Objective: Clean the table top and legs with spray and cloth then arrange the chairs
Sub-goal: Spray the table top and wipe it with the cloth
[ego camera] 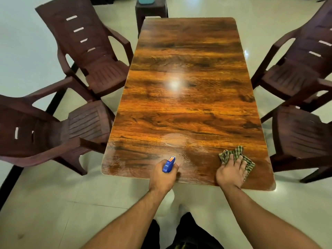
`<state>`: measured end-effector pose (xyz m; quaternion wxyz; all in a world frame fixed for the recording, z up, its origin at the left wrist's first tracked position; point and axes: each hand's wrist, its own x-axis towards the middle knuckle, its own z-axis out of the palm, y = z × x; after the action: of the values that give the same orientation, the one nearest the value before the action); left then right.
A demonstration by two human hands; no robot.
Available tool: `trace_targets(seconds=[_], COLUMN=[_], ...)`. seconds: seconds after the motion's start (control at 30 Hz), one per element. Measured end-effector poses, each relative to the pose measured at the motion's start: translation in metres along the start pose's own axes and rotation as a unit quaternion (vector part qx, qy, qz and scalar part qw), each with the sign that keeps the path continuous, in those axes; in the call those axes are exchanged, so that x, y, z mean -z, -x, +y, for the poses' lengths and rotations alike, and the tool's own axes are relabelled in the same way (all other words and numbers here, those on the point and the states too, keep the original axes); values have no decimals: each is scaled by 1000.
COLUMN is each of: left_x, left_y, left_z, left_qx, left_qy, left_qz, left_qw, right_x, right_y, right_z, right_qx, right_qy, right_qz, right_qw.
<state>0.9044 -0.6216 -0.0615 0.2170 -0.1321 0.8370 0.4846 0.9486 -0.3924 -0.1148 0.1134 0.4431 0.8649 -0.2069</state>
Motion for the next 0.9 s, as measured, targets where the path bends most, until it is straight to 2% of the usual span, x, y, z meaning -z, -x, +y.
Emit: trace_targets(seconds=[0.17, 0.27, 0.33, 0.4, 0.43, 0.47, 0.53, 0.57, 0.6, 0.67, 0.7, 0.73, 0.77, 0.8, 0.83, 0.9], left_x=[53, 89, 110, 133, 142, 152, 170, 176, 185, 199, 205, 210, 217, 223, 227, 237], left_y=[-11, -16, -17, -21, -22, -24, -28, -30, -32, -36, -37, -38, -38, -39, -38, -38], left_z=[-33, -53, -63, -75, -78, -81, -87, -89, -94, -101, -104, -108, -114, -118, -122, -128], left_qx=[18, 18, 14, 14, 13, 11, 12, 13, 13, 14, 15, 17, 21, 23, 28, 41], left_qy=[56, 67, 64, 60, 61, 59, 55, 57, 60, 66, 69, 72, 75, 80, 82, 86], left_qz=[39, 72, 96, 117, 123, 130, 133, 131, 133, 134, 134, 134, 133, 134, 137, 146], left_qw=[998, 995, 993, 991, 990, 990, 989, 990, 989, 989, 988, 988, 988, 987, 987, 985], right_x=[-34, -70, -90, -111, -118, -122, -121, -117, -115, -111, -111, -116, -125, -137, -150, -169], right_y=[7, 38, 64, 97, 109, 114, 104, 93, 83, 72, 73, 80, 93, 105, 119, 152], right_z=[-109, -174, -207, -232, -234, -233, -222, -215, -211, -212, -223, -241, -263, -281, -294, -310], right_qx=[72, 210, 372, 532, 584, 615, 650, 648, 614, 420, 302, 203, 154, 164, 223, 391], right_qy=[44, 101, 148, 205, 220, 216, 190, 186, 181, 143, 110, 80, 68, 73, 91, 127], right_qz=[-52, -72, -106, -170, -190, -201, -189, -160, -117, -30, -9, -8, -24, -36, -50, -87], right_qw=[995, 970, 910, 804, 758, 731, 711, 721, 760, 895, 947, 976, 985, 983, 969, 907])
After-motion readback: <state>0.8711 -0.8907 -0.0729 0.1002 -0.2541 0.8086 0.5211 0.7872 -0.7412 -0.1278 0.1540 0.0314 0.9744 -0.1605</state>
